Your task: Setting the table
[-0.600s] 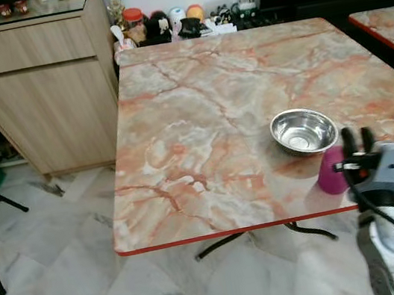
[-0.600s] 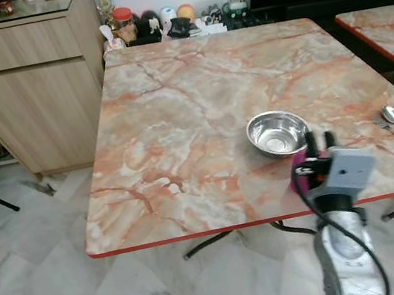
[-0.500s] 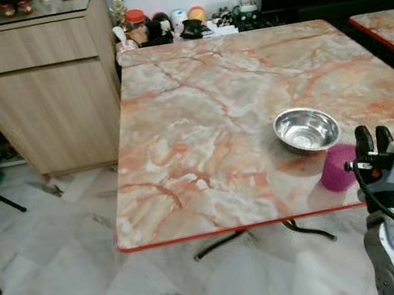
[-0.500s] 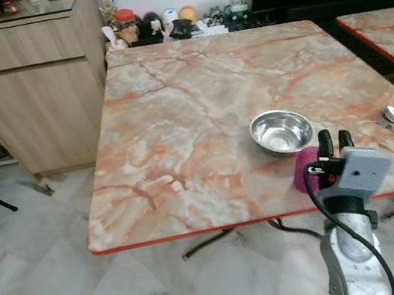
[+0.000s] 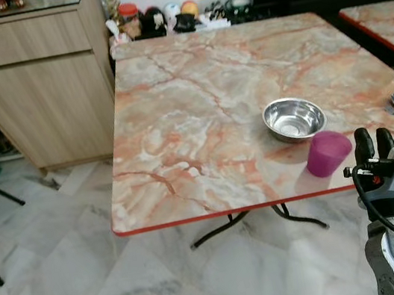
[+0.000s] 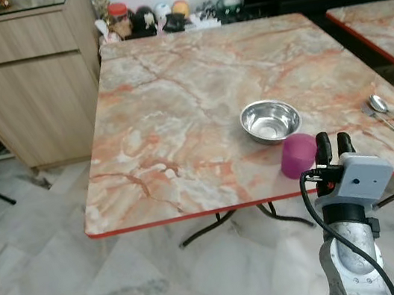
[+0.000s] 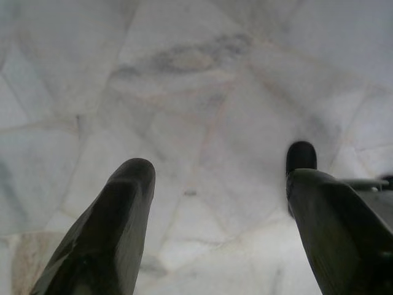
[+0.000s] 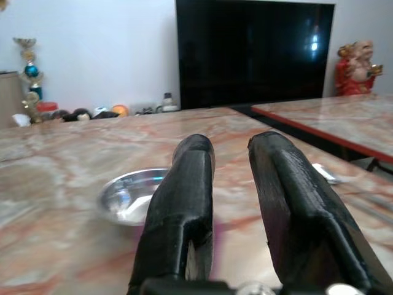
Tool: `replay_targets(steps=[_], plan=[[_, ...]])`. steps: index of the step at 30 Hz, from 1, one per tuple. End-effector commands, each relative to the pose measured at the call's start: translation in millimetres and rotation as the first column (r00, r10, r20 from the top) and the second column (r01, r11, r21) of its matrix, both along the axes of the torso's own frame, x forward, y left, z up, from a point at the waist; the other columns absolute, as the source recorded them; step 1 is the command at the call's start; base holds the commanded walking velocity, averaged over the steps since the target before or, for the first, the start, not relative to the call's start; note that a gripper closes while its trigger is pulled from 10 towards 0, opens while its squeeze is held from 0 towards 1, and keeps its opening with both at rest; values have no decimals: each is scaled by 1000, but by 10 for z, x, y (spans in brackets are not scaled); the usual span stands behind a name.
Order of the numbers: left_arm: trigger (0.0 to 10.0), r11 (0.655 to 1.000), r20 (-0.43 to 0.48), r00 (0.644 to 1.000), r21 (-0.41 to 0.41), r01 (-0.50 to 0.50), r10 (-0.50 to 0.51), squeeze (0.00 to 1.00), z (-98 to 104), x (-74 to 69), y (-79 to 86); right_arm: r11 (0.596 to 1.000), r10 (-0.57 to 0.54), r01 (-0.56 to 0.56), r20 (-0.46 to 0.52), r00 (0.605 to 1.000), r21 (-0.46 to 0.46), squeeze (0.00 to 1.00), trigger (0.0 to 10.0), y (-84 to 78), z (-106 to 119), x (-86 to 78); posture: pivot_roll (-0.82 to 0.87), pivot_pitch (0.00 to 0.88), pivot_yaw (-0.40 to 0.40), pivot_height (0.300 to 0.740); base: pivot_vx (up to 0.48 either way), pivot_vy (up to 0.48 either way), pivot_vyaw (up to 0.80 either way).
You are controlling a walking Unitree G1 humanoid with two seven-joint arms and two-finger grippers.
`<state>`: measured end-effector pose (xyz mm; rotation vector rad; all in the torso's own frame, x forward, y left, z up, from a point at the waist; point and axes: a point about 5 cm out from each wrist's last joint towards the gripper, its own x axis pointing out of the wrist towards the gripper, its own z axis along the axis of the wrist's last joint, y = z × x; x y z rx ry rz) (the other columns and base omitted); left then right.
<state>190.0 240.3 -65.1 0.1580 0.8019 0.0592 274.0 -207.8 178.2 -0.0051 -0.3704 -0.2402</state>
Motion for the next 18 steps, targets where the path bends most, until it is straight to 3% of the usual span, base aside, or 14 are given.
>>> replay_targets(steps=[1,12,18], plan=[[10000,1000,-24,1000,-16,3,-3,0,-48,-52,-65,1000,-21,21,1,1000,-15,0,10000,-44,27,-31,-31,149,-11,740,0,-480,0],[10000,1000,-26,1000,-15,7,-7,0,-54,-59,-73,999,-37,37,-2,999,-21,0,10000,-58,38,-66,-35,152,-12,740,0,-464,0],[10000,1000,-16,1000,-9,-18,18,0,-45,-57,-45,998,-57,57,-48,997,-2,0,10000,-22,-67,-143,-30,156,-20,740,0,0,0]])
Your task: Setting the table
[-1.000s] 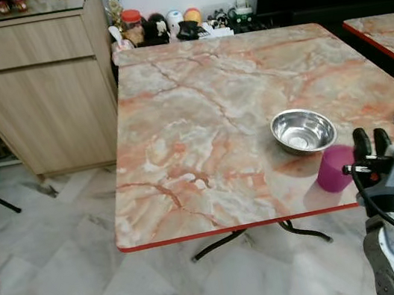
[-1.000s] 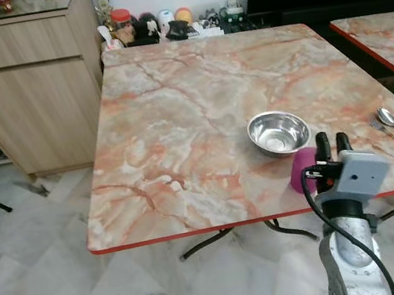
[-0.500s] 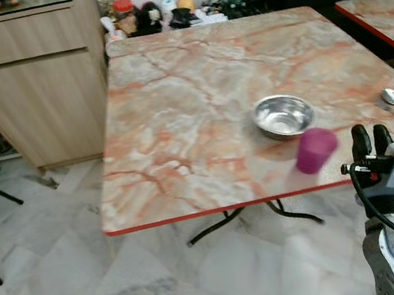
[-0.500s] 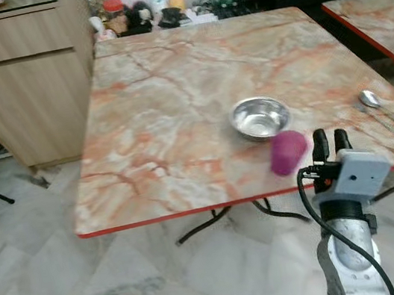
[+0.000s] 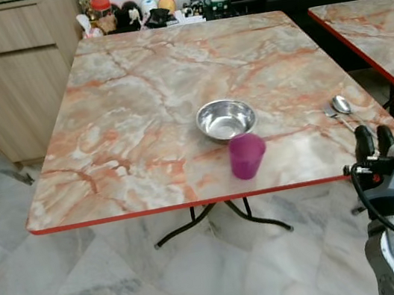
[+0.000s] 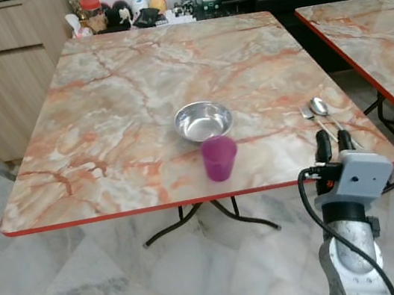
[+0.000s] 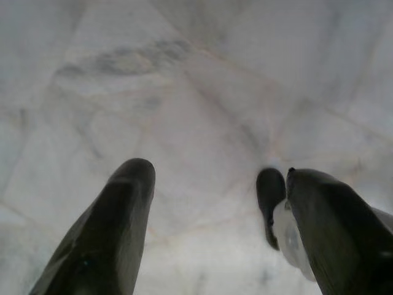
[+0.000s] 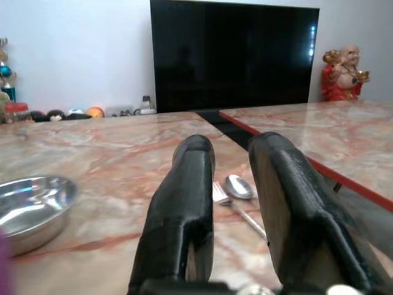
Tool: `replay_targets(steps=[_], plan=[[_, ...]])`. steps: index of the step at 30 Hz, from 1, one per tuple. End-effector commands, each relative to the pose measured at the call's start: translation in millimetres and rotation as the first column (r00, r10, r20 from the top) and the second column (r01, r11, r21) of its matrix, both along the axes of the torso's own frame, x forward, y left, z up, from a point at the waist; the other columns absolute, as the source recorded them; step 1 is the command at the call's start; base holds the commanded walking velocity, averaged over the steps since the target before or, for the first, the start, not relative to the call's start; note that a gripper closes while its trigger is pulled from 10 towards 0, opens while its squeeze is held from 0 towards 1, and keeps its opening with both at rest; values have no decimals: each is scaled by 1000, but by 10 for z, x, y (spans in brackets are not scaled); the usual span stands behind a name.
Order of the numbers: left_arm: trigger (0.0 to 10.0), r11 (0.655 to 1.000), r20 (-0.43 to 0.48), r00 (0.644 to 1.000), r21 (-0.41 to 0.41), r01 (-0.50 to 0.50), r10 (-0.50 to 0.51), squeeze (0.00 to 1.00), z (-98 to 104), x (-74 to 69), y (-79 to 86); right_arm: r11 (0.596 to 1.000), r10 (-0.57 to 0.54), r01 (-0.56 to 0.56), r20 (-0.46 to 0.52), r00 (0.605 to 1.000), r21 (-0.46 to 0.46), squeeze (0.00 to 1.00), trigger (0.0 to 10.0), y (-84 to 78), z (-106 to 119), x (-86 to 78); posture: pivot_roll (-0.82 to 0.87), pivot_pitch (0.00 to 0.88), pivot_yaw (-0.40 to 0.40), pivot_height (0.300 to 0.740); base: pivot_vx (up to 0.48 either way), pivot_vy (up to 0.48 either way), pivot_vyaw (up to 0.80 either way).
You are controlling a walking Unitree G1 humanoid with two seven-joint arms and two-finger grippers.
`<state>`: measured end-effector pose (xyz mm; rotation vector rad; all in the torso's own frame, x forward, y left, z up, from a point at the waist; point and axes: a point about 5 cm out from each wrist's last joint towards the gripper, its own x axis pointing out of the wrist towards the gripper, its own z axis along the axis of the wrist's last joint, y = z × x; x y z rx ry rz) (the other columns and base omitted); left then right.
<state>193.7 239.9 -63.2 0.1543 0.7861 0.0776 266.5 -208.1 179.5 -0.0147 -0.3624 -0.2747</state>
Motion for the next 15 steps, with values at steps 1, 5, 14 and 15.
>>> replay_targets(steps=[1,5,14,15], plan=[[10000,1000,-32,999,-12,-2,2,0,-63,-94,-38,1000,-20,21,-51,998,5,0,10000,-9,-104,-81,-30,156,-20,740,0,0,0],[10000,1000,-18,1000,-7,-14,14,0,-49,-91,-9,1000,-19,22,-144,989,22,0,10000,35,-280,-174,-31,155,-25,740,0,0,0],[10000,998,125,991,23,-56,53,0,132,145,67,996,10,37,-488,873,87,0,10000,-4,-1046,-441,-34,152,-35,740,0,0,0],[10000,998,132,990,25,-59,55,0,142,155,74,995,17,35,-496,868,97,0,10000,-8,-1083,-450,-34,152,-35,740,0,0,0]])
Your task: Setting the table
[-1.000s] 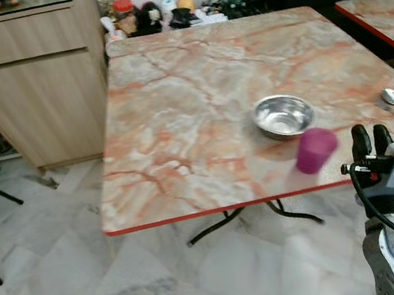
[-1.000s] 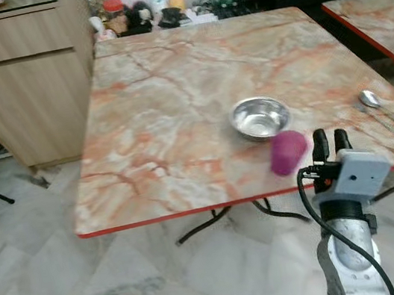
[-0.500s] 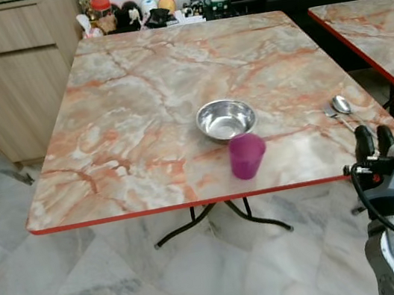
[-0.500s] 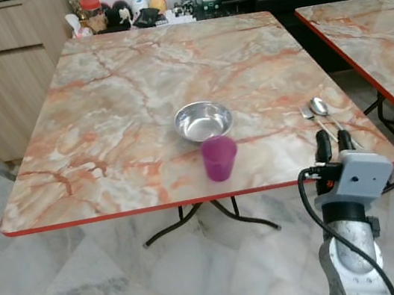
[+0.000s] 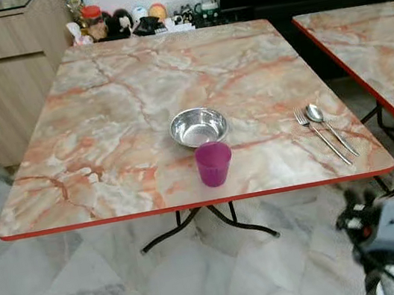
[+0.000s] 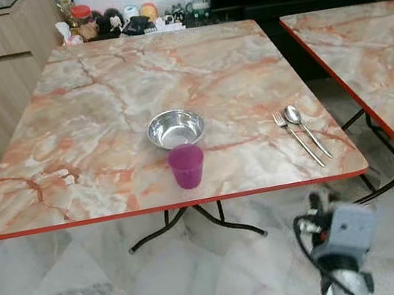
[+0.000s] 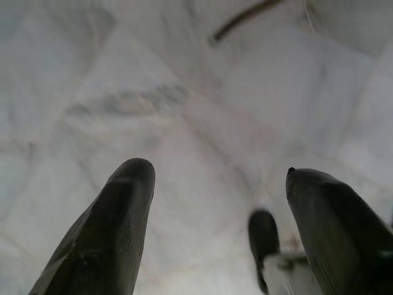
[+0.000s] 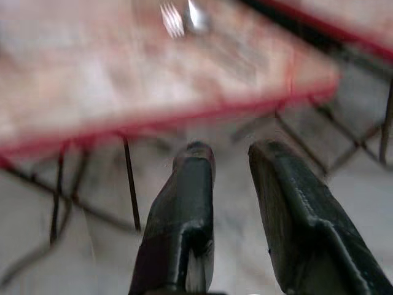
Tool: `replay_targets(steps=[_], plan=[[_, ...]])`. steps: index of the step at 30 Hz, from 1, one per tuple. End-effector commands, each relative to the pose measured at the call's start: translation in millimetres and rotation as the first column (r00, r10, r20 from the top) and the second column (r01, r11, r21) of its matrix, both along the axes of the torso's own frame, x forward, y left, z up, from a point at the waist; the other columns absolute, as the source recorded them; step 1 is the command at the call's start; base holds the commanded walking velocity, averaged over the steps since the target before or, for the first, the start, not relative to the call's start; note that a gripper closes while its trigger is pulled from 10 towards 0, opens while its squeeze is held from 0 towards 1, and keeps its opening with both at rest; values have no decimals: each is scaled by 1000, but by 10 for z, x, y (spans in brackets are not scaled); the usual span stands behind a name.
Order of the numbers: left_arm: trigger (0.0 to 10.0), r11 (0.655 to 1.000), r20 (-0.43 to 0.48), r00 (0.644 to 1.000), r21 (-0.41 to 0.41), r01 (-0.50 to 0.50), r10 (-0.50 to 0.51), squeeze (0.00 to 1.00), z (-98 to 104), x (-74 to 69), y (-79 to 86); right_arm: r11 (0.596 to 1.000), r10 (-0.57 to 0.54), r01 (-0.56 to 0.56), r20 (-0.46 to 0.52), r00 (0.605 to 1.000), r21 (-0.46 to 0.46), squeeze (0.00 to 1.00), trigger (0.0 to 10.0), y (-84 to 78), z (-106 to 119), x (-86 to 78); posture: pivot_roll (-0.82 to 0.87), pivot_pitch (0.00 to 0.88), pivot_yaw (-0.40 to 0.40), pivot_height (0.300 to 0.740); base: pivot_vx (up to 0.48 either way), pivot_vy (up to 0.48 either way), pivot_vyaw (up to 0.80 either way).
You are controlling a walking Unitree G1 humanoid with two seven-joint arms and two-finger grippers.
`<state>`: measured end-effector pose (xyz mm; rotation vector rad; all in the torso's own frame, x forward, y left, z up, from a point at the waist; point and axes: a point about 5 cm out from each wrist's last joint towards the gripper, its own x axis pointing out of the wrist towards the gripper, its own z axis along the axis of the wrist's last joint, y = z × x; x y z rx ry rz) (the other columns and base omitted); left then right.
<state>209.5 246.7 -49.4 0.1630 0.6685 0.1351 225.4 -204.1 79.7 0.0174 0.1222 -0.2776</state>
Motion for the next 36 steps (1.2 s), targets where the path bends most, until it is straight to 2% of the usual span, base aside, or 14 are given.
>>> replay_targets(steps=[1,4,6,11,14,20,25,28,29,30,32,33,34,36], plan=[[10000,1000,22,1000,10,-21,21,0,20,9,22,1000,-7,9,-75,997,29,0,10000,-49,-169,-58,-40,150,-35,740,0,0,0],[10000,998,50,998,55,-37,34,0,58,27,72,998,6,6,-197,980,63,0,10000,-38,-420,-127,-44,151,-36,740,0,0,0],[10000,988,117,990,121,-92,78,0,147,74,169,995,37,-3,-359,933,95,0,10000,-12,-755,-251,-38,148,-36,740,0,0,0],[10000,970,281,948,146,-194,147,0,368,191,329,988,16,56,-453,891,144,0,10000,-57,-1059,-296,-12,147,-30,740,0,0,0],[10000,967,327,933,147,-210,153,0,430,203,375,989,20,54,-483,875,139,0,10000,-74,-1154,-282,-8,145,-24,740,0,0,0],[10000,980,367,925,124,-154,98,0,405,-7,378,995,66,-7,-590,805,101,0,10000,-54,-1433,-337,3,145,-8,740,0,0,0],[10000,987,453,891,145,-69,-4,0,534,-101,295,995,98,-58,-715,692,80,0,10000,-4,-1652,-611,21,147,-8,740,0,0,0],[10000,990,559,827,139,-31,-53,0,813,11,241,998,62,-56,-785,617,36,0,10000,-47,-1736,-780,34,149,-9,740,0,0,0],[10000,990,626,776,138,-15,-75,0,1031,106,209,999,32,-10,-792,610,33,0,10000,-70,-1749,-812,39,152,-11,740,0,0,0],[10000,990,626,776,138,-15,-75,0,1031,106,209,999,32,-10,-792,610,33,0,10000,-70,-1749,-812,39,152,-11,740,0,0,0],[10000,991,729,677,131,-2,-95,0,1425,304,157,996,30,47,-761,648,79,0,10000,-38,-1726,-734,34,148,-8,740,0,0,0],[10000,991,729,677,131,-2,-95,0,1425,304,157,996,30,47,-761,648,79,0,10000,-38,-1726,-734,34,148,-8,740,0,0,0],[10000,991,767,630,129,29,-119,0,1624,417,93,995,59,20,-745,664,96,0,10000,10,-1714,-680,25,146,-5,740,0,0,0],[10000,989,789,597,122,84,-148,0,1775,546,-19,995,91,-26,-743,663,98,0,10000,48,-1712,-658,16,139,-4,740,0,0,0]])
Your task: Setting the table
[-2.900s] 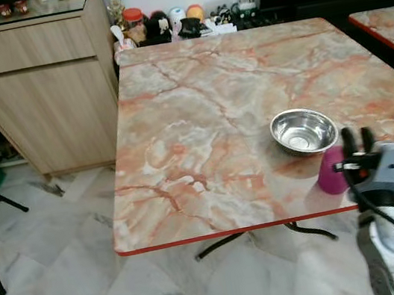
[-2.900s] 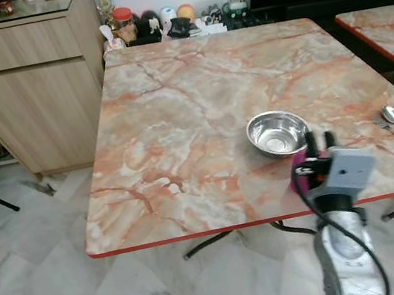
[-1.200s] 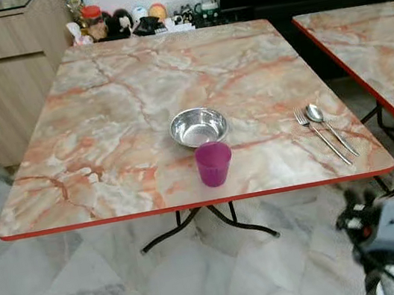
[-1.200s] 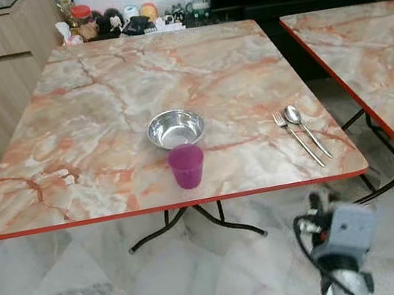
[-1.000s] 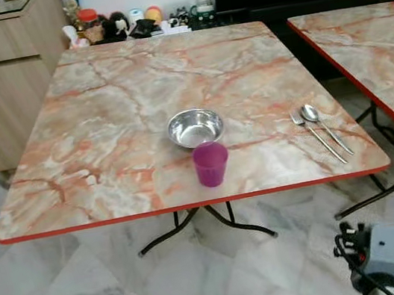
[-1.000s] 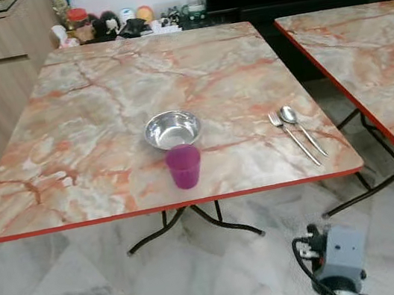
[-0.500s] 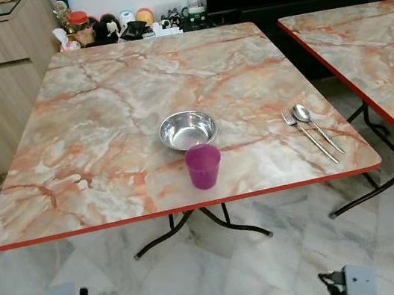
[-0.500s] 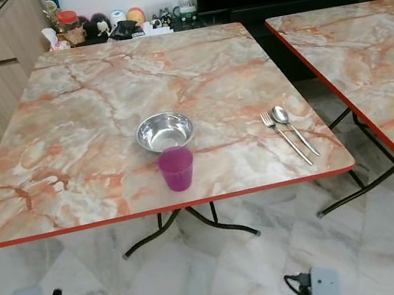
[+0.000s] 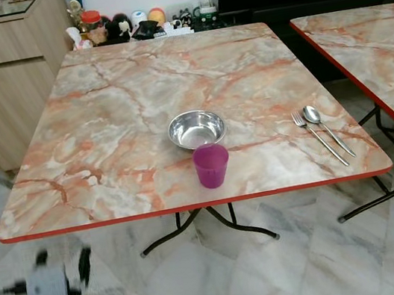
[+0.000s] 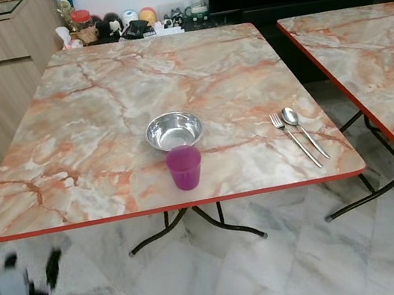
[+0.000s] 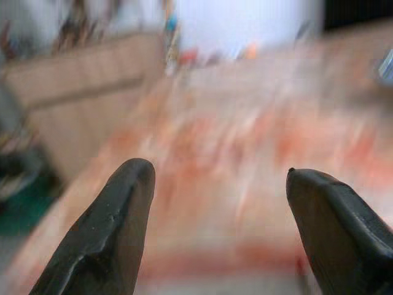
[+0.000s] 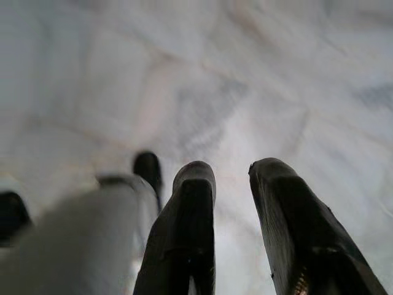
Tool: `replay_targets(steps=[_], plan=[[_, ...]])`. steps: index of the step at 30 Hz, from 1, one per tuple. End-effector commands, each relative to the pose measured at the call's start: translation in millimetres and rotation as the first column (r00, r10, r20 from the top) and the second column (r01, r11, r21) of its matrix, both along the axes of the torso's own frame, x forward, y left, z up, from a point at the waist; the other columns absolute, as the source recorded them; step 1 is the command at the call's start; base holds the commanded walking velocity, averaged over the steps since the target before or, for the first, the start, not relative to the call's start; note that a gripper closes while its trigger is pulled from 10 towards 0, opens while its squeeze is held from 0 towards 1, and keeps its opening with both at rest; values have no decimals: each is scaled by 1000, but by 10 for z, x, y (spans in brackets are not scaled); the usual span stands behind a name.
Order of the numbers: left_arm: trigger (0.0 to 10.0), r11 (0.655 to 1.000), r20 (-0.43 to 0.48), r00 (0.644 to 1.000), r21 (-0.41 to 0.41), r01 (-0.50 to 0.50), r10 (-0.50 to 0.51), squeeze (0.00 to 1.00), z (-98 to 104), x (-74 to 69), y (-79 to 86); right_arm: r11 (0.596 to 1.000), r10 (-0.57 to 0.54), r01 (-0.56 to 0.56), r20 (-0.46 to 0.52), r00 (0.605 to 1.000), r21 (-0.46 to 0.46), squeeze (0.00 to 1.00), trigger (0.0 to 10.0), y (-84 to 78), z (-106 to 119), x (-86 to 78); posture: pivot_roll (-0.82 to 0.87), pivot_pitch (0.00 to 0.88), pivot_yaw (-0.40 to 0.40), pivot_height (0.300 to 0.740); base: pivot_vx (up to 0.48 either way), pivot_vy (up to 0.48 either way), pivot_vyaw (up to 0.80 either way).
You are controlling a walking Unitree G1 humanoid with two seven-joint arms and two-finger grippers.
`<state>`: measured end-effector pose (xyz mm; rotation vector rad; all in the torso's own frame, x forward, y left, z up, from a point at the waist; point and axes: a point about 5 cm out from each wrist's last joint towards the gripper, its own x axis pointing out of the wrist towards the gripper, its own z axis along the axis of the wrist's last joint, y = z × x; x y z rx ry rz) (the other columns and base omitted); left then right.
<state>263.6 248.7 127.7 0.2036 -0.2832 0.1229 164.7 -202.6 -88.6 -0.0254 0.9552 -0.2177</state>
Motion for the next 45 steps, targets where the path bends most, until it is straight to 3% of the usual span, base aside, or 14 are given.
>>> replay_targets(steps=[1,4,10,20,25,31,37,45], plan=[[10000,998,-10,998,-10,60,-60,0,64,60,-95,999,37,-37,-16,999,9,0,10000,48,-29,-46,16,137,-4,740,0,0,0],[10000,976,-32,976,-39,214,-216,0,215,245,-360,999,34,-34,-22,999,9,0,10000,57,-34,-50,10,125,2,740,0,0,0],[10000,958,-40,960,-86,274,-279,0,297,267,-504,1000,24,-24,-17,1000,18,0,10000,44,-47,-89,-3,118,9,740,301,0,0],[10000,956,-80,958,-124,265,-276,0,317,210,-455,999,43,-41,-64,997,31,0,10000,53,-105,-231,14,114,6,740,350,0,0],[10000,953,-87,955,-139,269,-282,0,316,227,-470,997,17,-13,-54,998,71,0,10000,65,-107,-231,7,110,9,740,353,0,-305],[10000,953,-75,957,-145,266,-278,0,354,242,-472,998,36,-32,-59,998,57,0,10000,50,-107,-237,11,120,8,740,346,0,-260],[10000,943,-63,954,-181,279,-294,0,414,251,-463,998,13,-8,-74,997,63,0,10000,25,-120,-279,21,135,7,740,0,0,-67],[10000,943,-72,953,-187,276,-293,0,418,253,-452,999,12,-8,-80,997,51,0,10000,-78,-130,-373,25,140,10,740,0,0,-761]])
